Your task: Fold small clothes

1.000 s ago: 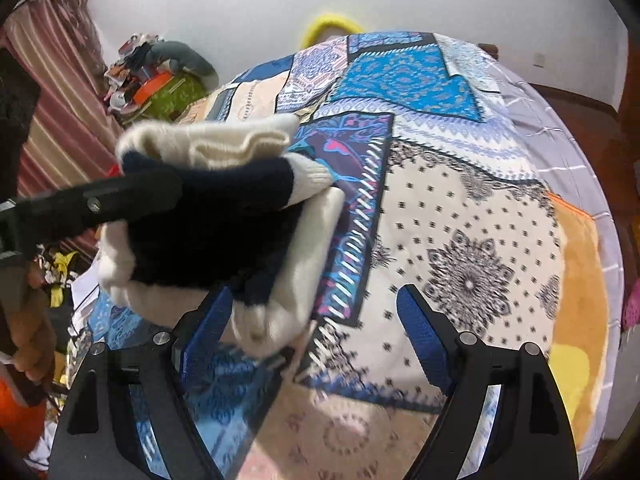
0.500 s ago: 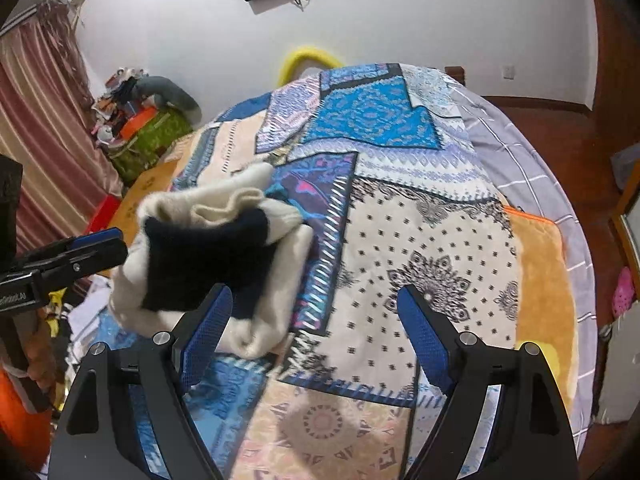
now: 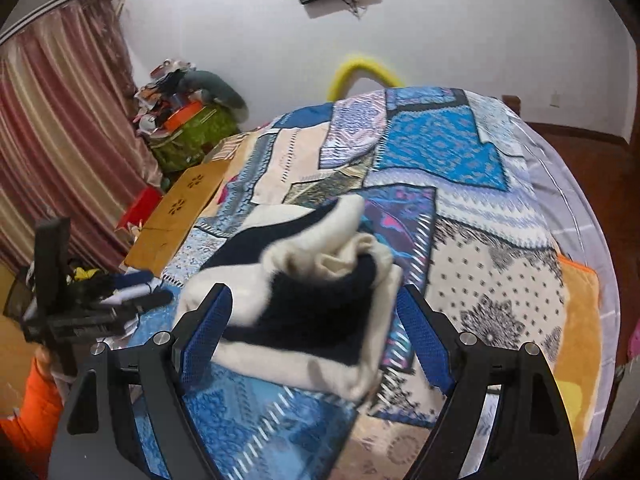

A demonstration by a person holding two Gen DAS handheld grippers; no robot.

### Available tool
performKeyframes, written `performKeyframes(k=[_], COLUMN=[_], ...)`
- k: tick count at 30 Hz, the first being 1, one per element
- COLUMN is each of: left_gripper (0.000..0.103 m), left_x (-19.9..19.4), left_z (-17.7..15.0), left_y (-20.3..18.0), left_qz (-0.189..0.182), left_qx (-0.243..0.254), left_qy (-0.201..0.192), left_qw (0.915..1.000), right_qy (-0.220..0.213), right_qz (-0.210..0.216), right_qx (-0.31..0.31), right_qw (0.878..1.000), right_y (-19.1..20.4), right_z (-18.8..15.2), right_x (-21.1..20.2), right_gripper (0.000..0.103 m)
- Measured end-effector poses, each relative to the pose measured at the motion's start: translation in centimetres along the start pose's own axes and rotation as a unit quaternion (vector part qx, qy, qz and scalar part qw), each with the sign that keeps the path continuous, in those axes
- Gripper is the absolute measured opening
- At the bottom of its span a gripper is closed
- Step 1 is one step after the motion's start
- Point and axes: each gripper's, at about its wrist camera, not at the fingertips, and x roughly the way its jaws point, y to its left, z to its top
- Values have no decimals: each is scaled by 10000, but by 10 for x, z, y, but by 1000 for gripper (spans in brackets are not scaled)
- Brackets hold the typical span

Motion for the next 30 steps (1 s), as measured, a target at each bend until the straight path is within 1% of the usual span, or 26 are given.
performKeyframes(k=[3,4,6,7,9,10,11,12,14,17,21,26,30], left_gripper=[82,82,82,82,84,84,84,84,84,84,85,85,85], left_x=[5,7,9,12,18,22,25,28,37,47,48,40,32], left_z=[-15,-19,-27,-31,-36,-40,-42,-43,-46,-47,-48,-49,-49], left_y=[4,4,4,4,3,1,0,-1,-1,3,9,8,12], left_qz=[-51,-80,-109,-119,-127,-106,-84,-61,7,43,-25,91,77], left_qx=[21,29,26,29,72,123,161,187,227,135,-62,2,-78], left_qy=[135,169,206,230,313,373,420,457,566,644,576,414,296], left_qw=[9999,9998,9997,9997,9994,9992,9990,9988,9981,9978,9983,9991,9995], right_qy=[109,131,215,294,420,500,541,570,618,676,464,68,-103], right_qz=[50,54,24,30,51,77,84,59,29,100,94,115,208], right_qx=[-95,-97,-75,-51,10,17,17,13,27,86,-44,-431,-587], right_qw=[9999,9999,9997,9995,9991,9987,9985,9984,9981,9976,9989,9990,9980], right_y=[10,12,13,13,12,12,12,12,12,11,18,40,50], right_z=[5,5,6,6,6,6,6,6,6,3,1,10,11], right_x=[14,19,26,32,40,44,47,49,52,53,41,16,2], right_gripper=[81,80,73,66,61,57,51,48,32,20,16,15,14])
